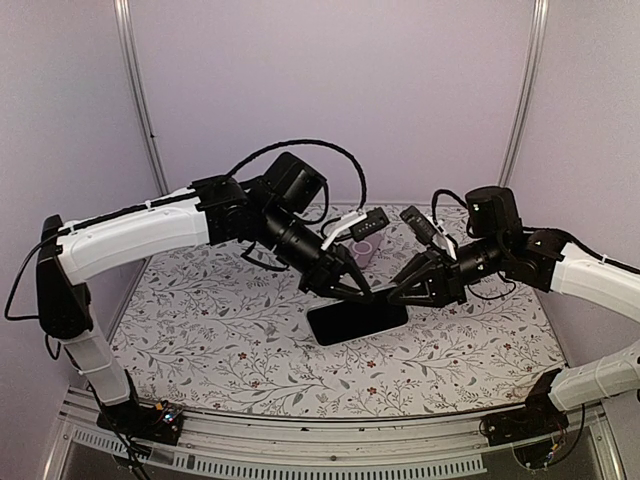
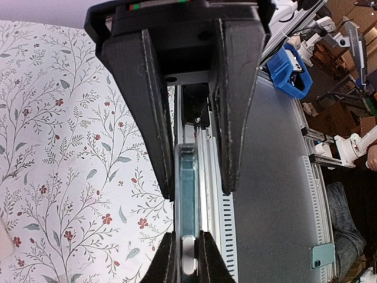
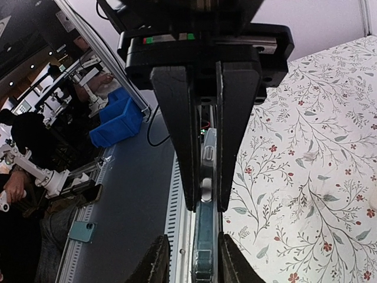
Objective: Take the phone out of the phone case
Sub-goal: Pass from the left arm to the right
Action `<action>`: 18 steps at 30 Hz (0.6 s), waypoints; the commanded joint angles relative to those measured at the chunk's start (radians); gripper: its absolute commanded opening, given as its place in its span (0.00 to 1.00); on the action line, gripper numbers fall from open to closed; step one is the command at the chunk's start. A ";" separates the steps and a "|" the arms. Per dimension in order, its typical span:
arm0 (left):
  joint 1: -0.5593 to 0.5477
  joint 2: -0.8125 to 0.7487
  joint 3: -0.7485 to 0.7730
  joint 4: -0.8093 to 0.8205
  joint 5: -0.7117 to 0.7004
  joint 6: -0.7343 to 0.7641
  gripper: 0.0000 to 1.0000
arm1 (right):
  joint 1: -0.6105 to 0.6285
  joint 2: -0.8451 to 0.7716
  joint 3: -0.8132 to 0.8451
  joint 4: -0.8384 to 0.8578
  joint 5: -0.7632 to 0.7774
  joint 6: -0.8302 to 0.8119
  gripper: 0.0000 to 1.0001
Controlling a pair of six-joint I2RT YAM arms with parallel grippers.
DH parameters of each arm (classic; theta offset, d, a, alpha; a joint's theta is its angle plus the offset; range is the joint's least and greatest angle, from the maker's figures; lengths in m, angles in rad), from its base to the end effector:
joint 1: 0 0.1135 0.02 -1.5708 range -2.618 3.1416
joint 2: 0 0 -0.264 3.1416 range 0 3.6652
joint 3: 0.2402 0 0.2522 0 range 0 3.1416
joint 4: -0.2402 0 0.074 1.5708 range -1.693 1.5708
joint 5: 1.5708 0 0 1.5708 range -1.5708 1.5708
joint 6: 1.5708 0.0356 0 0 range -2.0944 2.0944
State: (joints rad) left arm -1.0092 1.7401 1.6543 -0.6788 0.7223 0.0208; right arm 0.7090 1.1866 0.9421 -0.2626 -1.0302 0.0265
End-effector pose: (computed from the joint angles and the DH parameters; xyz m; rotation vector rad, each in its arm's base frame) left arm 0.1858 -0.3396 0.3428 1.5479 1.9350 -1.3084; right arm 0.1729 0.1885 0.3123 -1.3181 1.6887 1.5036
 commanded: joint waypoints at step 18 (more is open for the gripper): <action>-0.011 0.013 0.042 -0.022 0.024 0.028 0.00 | 0.036 0.015 0.027 -0.074 0.053 -0.071 0.12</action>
State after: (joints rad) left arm -1.0145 1.7527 1.6619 -0.7158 0.7277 0.0383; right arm 0.7319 1.1950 0.9432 -0.3252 -0.9882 -0.0341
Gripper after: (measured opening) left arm 0.105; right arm 0.174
